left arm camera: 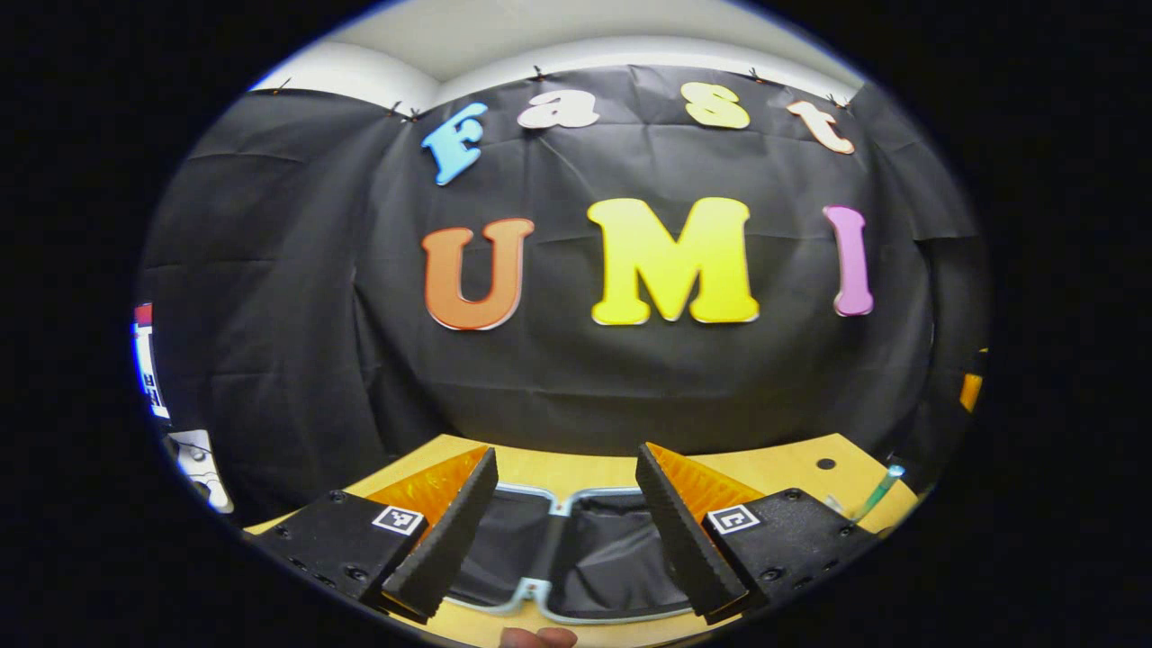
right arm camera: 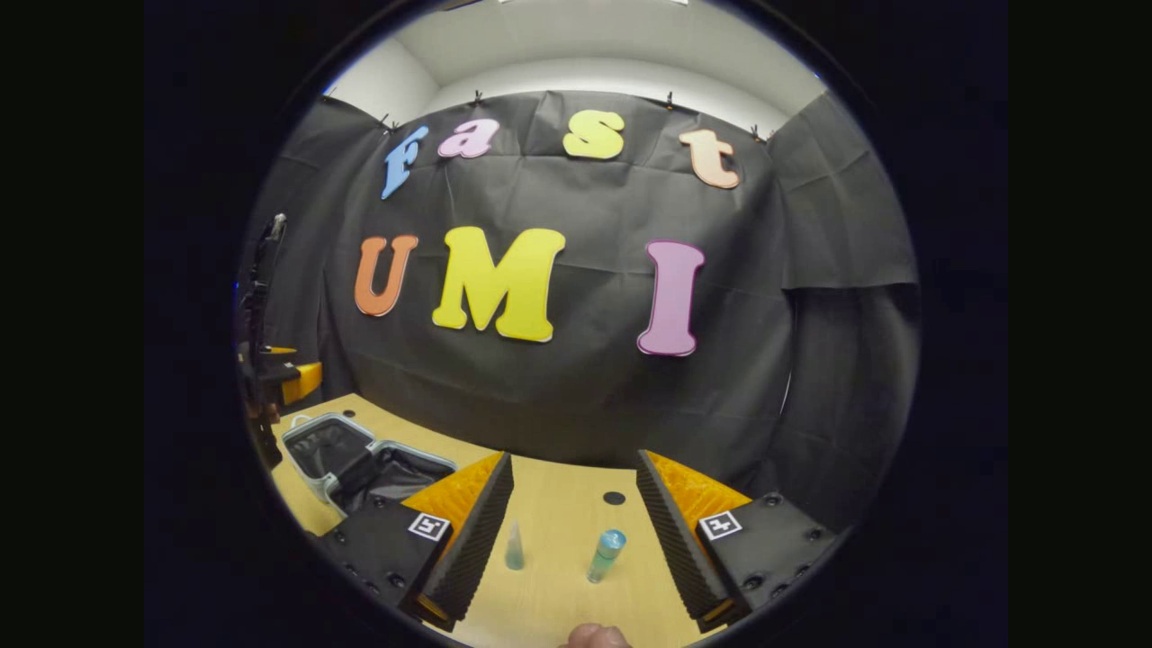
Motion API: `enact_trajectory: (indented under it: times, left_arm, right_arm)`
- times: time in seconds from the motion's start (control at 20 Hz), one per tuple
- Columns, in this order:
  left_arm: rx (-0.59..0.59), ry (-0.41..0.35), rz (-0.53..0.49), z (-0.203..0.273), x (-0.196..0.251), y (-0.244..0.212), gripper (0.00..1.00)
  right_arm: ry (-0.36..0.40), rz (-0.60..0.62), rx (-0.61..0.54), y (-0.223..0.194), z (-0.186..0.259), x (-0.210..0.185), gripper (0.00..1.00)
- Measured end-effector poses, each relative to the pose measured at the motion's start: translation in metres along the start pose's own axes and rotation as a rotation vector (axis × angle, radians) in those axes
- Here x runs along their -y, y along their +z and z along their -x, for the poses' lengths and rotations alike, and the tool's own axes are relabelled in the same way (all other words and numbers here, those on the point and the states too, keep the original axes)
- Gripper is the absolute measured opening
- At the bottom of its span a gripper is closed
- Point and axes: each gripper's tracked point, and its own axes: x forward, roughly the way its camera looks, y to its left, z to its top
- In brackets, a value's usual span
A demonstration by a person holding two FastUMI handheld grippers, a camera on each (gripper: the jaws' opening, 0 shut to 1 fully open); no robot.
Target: First open the suitcase, pack the skin care products into it, and then close the suitcase.
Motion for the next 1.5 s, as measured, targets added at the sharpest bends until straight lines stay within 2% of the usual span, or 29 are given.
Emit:
enact_trajectory:
  times: [0.15,0.45,0.6,0.7,0.9,1.2,1.4,1.5]
  left_arm:
    - [-0.037,-0.090,0.009,0.008,0.064,-0.021,0.98]
    - [-0.162,-0.304,-0.006,0.024,0.188,-0.099,0.98]
    - [-0.195,-0.401,-0.052,0.020,0.241,-0.134,0.98]
    - [-0.256,-0.416,-0.083,0.011,0.259,-0.165,0.98]
    - [-0.375,-0.403,-0.099,-0.008,0.268,-0.211,0.98]
    - [-0.486,-0.392,-0.106,-0.035,0.275,-0.251,0.95]
    - [-0.518,-0.402,-0.089,-0.045,0.281,-0.256,0.84]
    - [-0.537,-0.405,-0.097,-0.044,0.283,-0.257,0.51]
  right_arm:
    - [0.005,-0.028,-0.033,-0.029,0.003,0.024,0.83]
    - [-0.085,0.012,-0.156,-0.087,0.017,0.087,0.82]
    - [-0.123,0.023,-0.199,-0.105,0.023,0.113,0.81]
    - [-0.144,0.028,-0.223,-0.114,0.028,0.127,0.82]
    - [-0.195,0.030,-0.262,-0.131,0.033,0.150,0.82]
    - [-0.218,-0.004,-0.278,-0.137,0.028,0.161,0.82]
    - [-0.243,-0.024,-0.287,-0.141,0.025,0.173,0.82]
    - [-0.248,-0.029,-0.292,-0.144,0.023,0.174,0.82]
